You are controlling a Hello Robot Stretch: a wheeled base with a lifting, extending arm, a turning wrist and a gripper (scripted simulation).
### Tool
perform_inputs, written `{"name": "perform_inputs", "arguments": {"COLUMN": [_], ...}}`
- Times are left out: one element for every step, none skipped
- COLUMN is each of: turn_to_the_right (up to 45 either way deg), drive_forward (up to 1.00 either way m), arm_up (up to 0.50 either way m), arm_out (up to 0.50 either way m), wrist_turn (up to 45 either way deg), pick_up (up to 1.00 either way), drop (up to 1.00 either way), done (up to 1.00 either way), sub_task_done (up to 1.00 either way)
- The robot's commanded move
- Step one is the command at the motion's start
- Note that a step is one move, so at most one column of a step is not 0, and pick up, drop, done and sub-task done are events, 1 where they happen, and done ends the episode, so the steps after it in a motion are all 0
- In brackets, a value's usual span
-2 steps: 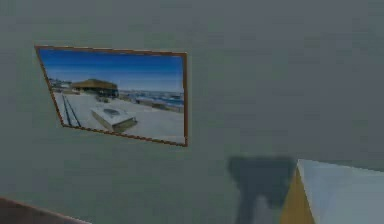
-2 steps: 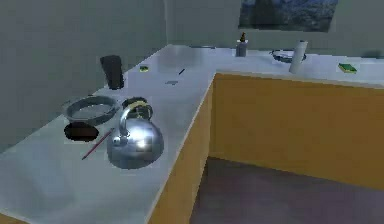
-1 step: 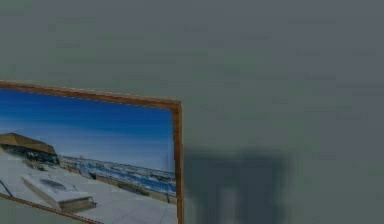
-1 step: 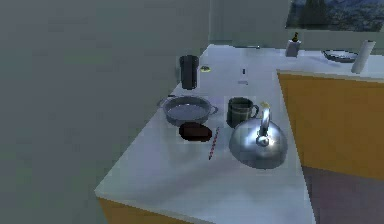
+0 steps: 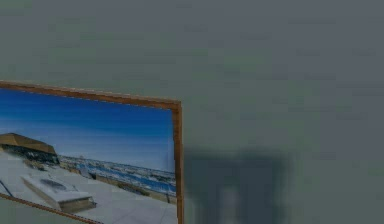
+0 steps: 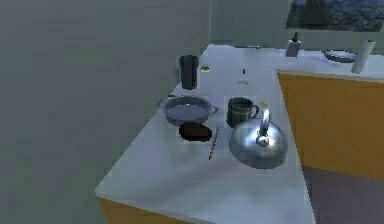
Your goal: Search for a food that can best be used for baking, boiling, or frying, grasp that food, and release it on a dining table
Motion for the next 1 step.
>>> {"name": "perform_inputs", "arguments": {"turn_to_the_right": [0.0], "drive_forward": [0.0], "arm_up": [0.38], "arm_out": [0.0], "wrist_turn": [0.0], "pick_up": [0.0], "drop": [0.0], "done": [0.0], "sub_task_done": [0.0]}}
